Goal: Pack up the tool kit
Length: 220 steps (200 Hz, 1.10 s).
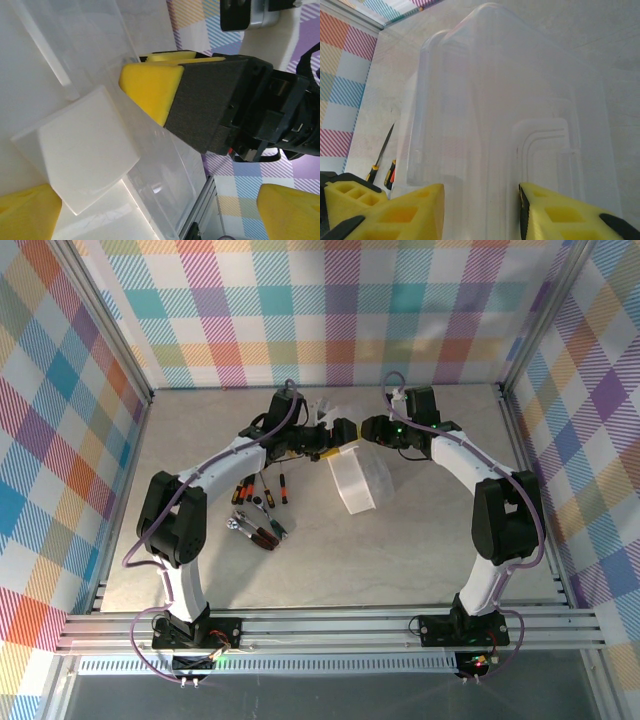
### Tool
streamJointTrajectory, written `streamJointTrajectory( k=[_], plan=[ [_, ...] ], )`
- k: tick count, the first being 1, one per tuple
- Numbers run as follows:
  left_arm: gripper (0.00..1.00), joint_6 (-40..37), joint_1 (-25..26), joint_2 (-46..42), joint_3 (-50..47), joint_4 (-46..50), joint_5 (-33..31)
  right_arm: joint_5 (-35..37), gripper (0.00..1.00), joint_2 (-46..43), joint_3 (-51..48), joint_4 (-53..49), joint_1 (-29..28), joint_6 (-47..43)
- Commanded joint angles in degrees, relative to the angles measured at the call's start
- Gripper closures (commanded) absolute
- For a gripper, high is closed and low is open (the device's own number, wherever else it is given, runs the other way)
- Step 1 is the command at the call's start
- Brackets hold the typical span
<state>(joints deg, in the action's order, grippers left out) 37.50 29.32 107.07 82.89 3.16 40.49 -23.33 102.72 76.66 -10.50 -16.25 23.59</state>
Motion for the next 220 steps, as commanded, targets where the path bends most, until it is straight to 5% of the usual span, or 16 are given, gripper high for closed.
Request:
streamJointTrajectory(
  k=[1, 149, 220],
  plan=[
    [0.0, 1.01, 1.92, 2.8, -3.71, -9.47, 1.86, -6.45, 0.59, 1.87, -3.07, -5.79, -3.41, 1.45],
    [0.0, 2.31, 1.02, -0.32, -8.81, -20.81, 3.6, -4.09, 0.6, 2.95, -1.6, -8.23, -3.39, 0.75],
    [0.0, 6.2, 1.0, -0.4, -12.45, -33.73, 7.04, -3.91, 0.6, 3.52, -1.07, -8.82, -3.43, 0.66]
  ],
)
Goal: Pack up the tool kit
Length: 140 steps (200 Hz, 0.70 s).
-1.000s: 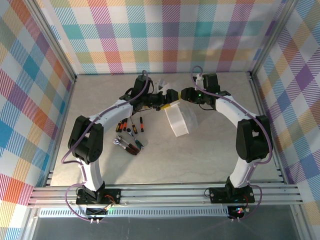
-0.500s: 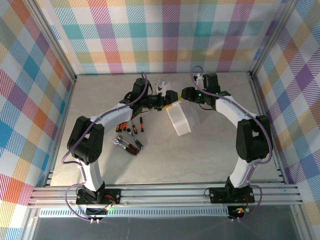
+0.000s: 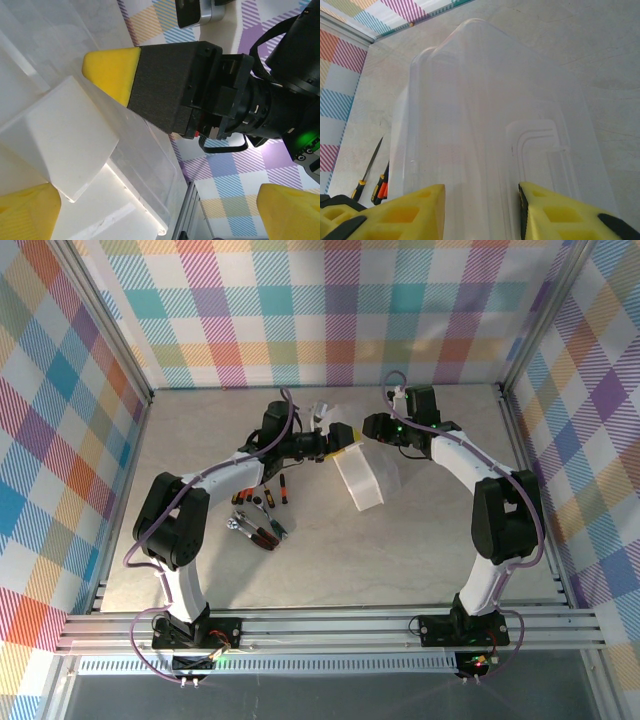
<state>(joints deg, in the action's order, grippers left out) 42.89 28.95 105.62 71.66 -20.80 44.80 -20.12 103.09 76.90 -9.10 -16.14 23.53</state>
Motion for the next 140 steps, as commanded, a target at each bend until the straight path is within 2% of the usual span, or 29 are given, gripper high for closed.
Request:
streamJointTrajectory(
  k=[1, 41, 80, 140],
  plan=[
    [0.0, 0.88, 1.37, 1.06, -1.24, -9.91, 2.79, -7.13, 0.6, 3.16, -1.31, -10.22, -3.54, 0.73],
    [0.0, 1.84, 1.2, 1.15, -2.31, -12.86, 3.02, -6.82, 0.6, 3.26, -1.26, -10.32, -3.49, 0.63],
    [0.0, 1.0, 0.28, 0.68, -3.68, -10.53, 1.78, -6.6, 0.6, 3.52, -0.97, -10.51, -3.4, 0.55],
    [0.0, -0.76, -2.57, 1.27, -12.67, -12.67, -0.2, -7.82, 0.6, 0.54, 0.42, -12.06, -3.5, 0.45]
  ],
)
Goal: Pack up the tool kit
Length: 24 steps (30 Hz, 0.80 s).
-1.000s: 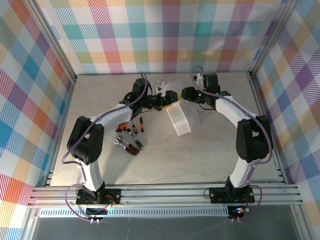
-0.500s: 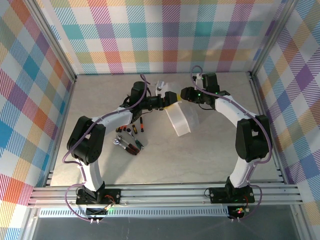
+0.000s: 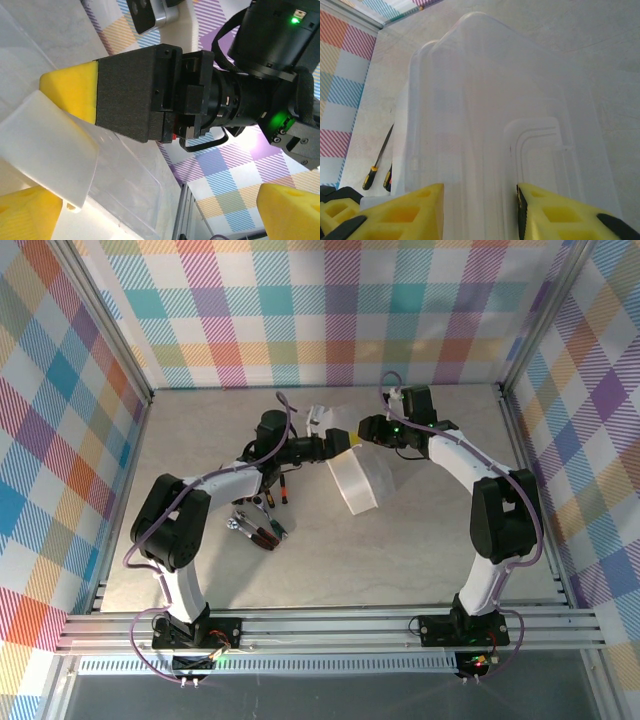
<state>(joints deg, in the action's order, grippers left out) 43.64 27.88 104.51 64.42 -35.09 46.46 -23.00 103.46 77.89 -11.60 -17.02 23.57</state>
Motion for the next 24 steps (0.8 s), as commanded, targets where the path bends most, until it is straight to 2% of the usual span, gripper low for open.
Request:
streamJointTrajectory(
  k=[1, 12, 18, 24],
  plan=[
    [0.0, -1.48, -1.5, 2.42, -5.57, 1.57, -1.84, -4.94, 0.6, 0.08, -0.56, -9.62, -2.65, 0.37],
    [0.0, 2.41, -3.24, 5.85, -12.95, -10.09, -1.72, -3.5, 0.6, -1.96, 5.58, -14.55, -6.85, -0.07],
    [0.0, 1.32, -3.71, 6.57, -12.77, -9.64, -1.76, 0.18, 0.59, -1.78, 6.62, -16.64, -7.07, -0.52],
    [0.0, 0.59, -3.71, 5.99, -12.02, -8.55, -2.15, 7.27, 0.59, -1.36, 10.01, -22.71, -6.56, -2.6]
  ],
)
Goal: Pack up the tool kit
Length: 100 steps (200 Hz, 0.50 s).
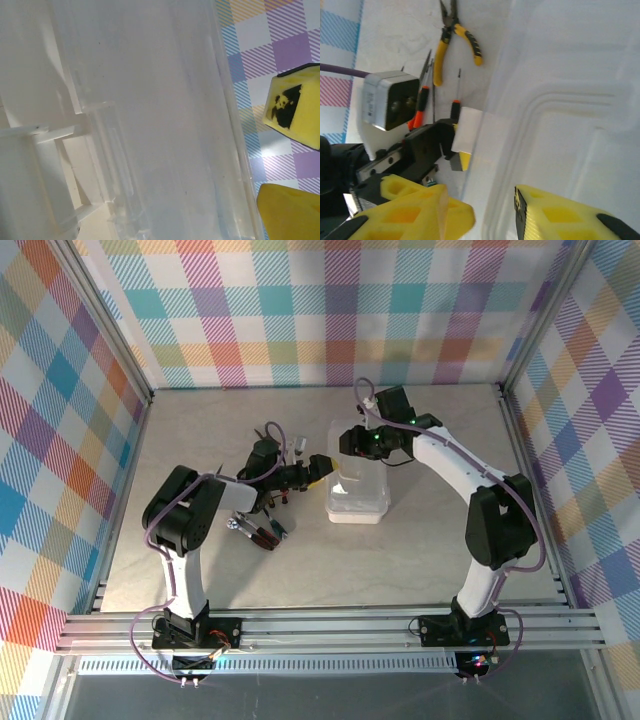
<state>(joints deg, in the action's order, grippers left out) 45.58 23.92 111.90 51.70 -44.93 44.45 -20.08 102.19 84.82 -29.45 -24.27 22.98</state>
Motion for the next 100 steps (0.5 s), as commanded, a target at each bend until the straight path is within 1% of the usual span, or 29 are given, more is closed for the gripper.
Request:
streamJointTrajectory(
  k=[1, 16, 24, 33, 39, 47, 60, 63, 73, 83, 88, 100],
  plan=[
    [0.0, -1.58, 0.25, -1.86, 0.72, 1.75, -0.3, 5.92, 0.57, -0.38, 3.66, -6.12, 0.8, -2.34],
    [0.0, -3.26, 0.16, -3.33, 0.96, 5.14, -1.15, 10.38, 0.49, -1.1, 5.33, -10.09, 0.83, -3.7],
    [0.0, -5.07, 0.07, -4.57, 1.37, 8.81, -2.14, 12.77, 0.41, -1.57, 6.13, -12.16, 0.83, -4.22],
    [0.0, -8.17, 0.07, -6.12, 2.38, 14.56, -3.72, 15.28, 0.28, -1.97, 6.59, -13.96, 0.81, -4.96],
    [0.0, -10.97, 0.07, -7.38, 3.4, 20.46, -5.44, 17.3, 0.21, -2.23, 6.78, -15.39, 0.81, -5.28],
    [0.0, -15.34, 0.16, -9.47, 5.23, 28.83, -8.68, 18.9, 0.14, -2.5, 6.69, -16.33, 0.85, -5.55],
    [0.0, -22.35, 0.33, -12.44, 9.34, 43.13, -15.89, 20.9, 0.05, -2.61, 6.31, -17.61, 0.85, -5.97],
    [0.0, -23.63, 0.34, -12.89, 10.31, 45.94, -17.56, 21.21, 0.0, -2.61, 6.14, -17.85, 0.84, -6.01],
    [0.0, -27.25, 0.34, -14.19, 13.32, 54.21, -22.72, 22.1, 0.01, -2.51, 5.44, -18.08, 0.81, -5.96],
    [0.0, -29.59, 0.27, -14.97, 15.82, 60.02, -26.9, 22.64, 0.01, -2.31, 4.76, -18.0, 0.85, -5.74],
    [0.0, -30.35, 0.25, -15.16, 16.92, 63.66, -28.44, 22.78, 0.01, -2.13, 4.55, -18.01, 0.76, -5.55],
    [0.0, -31.45, 0.25, -15.62, 18.9, 67.95, -31.1, 22.81, 0.01, -1.5, 4.22, -17.72, 0.67, -5.17]
  ],
)
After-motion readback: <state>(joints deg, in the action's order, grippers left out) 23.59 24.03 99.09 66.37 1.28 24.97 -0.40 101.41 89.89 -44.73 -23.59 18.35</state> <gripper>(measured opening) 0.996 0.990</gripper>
